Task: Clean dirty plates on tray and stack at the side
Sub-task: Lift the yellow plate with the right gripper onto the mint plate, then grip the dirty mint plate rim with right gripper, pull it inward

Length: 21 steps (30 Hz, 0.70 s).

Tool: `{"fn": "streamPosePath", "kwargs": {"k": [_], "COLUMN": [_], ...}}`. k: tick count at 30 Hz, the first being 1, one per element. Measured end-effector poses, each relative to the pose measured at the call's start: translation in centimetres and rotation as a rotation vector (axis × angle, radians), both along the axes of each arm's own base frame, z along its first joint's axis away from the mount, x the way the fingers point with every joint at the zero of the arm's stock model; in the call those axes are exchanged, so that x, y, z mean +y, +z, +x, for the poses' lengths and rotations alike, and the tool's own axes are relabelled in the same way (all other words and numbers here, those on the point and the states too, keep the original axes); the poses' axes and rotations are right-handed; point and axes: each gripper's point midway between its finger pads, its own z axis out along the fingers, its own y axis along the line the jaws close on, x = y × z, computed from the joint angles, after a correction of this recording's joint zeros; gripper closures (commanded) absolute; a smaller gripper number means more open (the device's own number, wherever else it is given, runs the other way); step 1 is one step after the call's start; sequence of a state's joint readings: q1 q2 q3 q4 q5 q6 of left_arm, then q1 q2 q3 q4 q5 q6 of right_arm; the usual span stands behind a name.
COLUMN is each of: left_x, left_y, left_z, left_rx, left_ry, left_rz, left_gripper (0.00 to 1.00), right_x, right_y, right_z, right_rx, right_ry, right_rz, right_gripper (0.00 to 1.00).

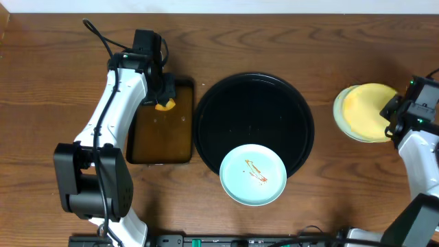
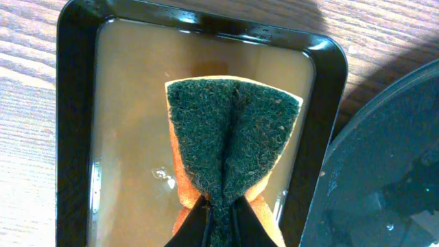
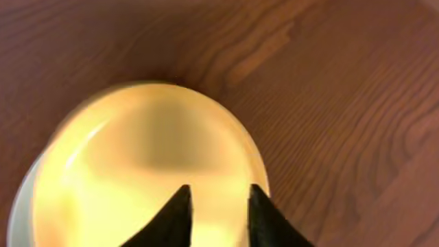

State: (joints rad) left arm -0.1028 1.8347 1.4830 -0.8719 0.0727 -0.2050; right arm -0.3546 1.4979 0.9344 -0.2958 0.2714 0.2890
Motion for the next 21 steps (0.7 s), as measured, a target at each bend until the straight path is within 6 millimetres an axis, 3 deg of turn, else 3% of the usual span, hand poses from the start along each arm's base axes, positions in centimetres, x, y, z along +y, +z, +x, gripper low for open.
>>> {"fn": "streamPosePath", "kwargs": {"k": [3, 5, 8, 10, 11, 14, 15, 21], "left_x": [0.0, 0.0, 0.0, 0.0, 0.0, 0.0, 0.0, 0.0], "left_y": [0.0, 0.0, 0.0, 0.0, 0.0, 0.0, 0.0, 0.0], "left_z": [0.0, 0.0, 0.0, 0.0, 0.0, 0.0, 0.0, 0.0], "left_rx": [0.000, 0.000, 0.000, 0.000, 0.000, 0.000, 0.000, -0.001], "left_ry": [0.000, 0.000, 0.000, 0.000, 0.000, 0.000, 0.000, 0.000], "left_rz": [0.000, 0.000, 0.000, 0.000, 0.000, 0.000, 0.000, 0.000], "left_gripper": [0.93, 0.93, 0.93, 0.93, 0.93, 0.93, 0.93, 0.93], "right_x": [1.6, 4.3, 11.2, 17.0, 19.3, 23.6, 26.0, 30.8], "right_y": [0.0, -0.2, -0.9, -1.9, -2.4, -3.1, -3.5, -5.3], "right_z": [1.3, 2.4, 2.6, 0.7, -0.7, -3.4, -5.0, -10.4], "right_rx": [-0.042, -0.072, -0.053, 0.038, 0.100, 0.215, 0.280, 0.526], "right_ry": [0.084, 0.213, 0.482, 0.657, 0.724, 0.856, 0.935, 1.041], "right_rz": [0.066, 0.158, 0.350, 0.485, 0.530, 0.580, 0.598, 0.655], "right_gripper": [0.57, 0.52, 0.48, 0.35, 0.35, 0.40, 0.39, 0.46]}}
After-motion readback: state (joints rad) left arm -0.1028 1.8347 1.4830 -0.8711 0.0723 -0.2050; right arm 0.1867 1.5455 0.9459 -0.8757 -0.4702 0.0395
